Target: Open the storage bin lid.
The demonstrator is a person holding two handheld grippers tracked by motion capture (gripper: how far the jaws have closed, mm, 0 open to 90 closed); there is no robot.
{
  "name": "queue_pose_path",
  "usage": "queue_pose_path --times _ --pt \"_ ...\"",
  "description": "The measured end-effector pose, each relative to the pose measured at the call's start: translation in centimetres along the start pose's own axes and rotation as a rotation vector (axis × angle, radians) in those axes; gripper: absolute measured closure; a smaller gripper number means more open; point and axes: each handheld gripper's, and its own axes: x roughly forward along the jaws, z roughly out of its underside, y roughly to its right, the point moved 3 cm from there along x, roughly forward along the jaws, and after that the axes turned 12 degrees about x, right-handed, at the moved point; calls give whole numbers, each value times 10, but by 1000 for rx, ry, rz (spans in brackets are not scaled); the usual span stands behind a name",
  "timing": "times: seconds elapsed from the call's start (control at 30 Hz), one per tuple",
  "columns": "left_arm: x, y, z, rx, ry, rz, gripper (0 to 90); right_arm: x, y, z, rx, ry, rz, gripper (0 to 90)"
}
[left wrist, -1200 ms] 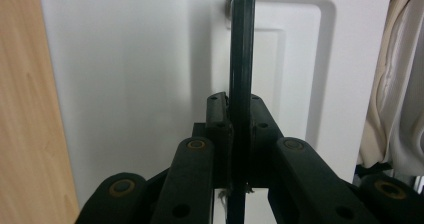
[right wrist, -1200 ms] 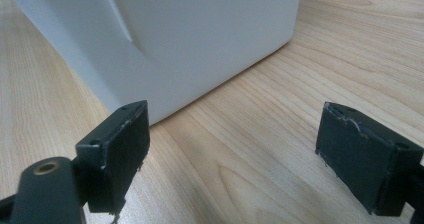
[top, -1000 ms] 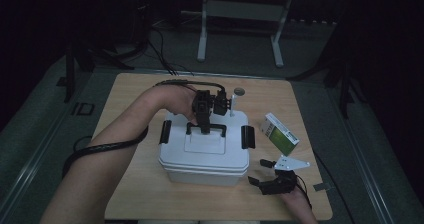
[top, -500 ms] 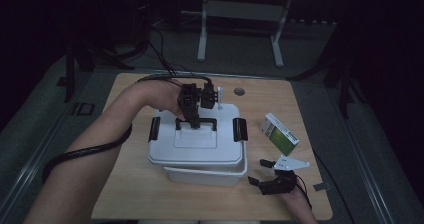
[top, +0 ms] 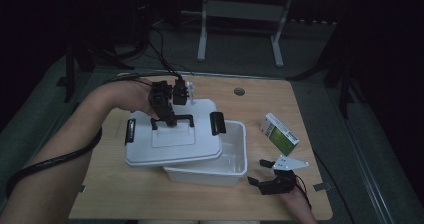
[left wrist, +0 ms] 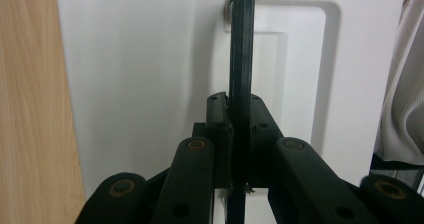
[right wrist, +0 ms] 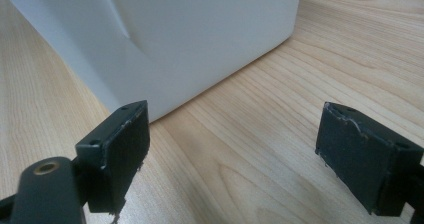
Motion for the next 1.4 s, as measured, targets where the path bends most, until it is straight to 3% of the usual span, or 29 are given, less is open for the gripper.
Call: queue_pose_path --times 0.17,0.23,0.27,0.33,0.83,1.13,1.4 --pt "0 3 23 -36 -3 -30 838 0 0 0 0 -2 2 138" --pt "0 3 23 -36 -3 -30 837 0 0 0 -1 -1 2 138" --pt "1 6 41 -63 11 -18 837 0 0 0 2 -3 4 138" --pt "1 7 45 -75 17 -19 838 0 0 0 1 -3 3 138" --pt "-7 23 129 -258 62 -55 837 1 0 0 9 -6 3 138" --pt "10 30 168 -342 43 -51 837 1 0 0 11 -7 5 138" --pt "36 28 191 -409 55 -42 838 1 -1 0 10 -8 4 138"
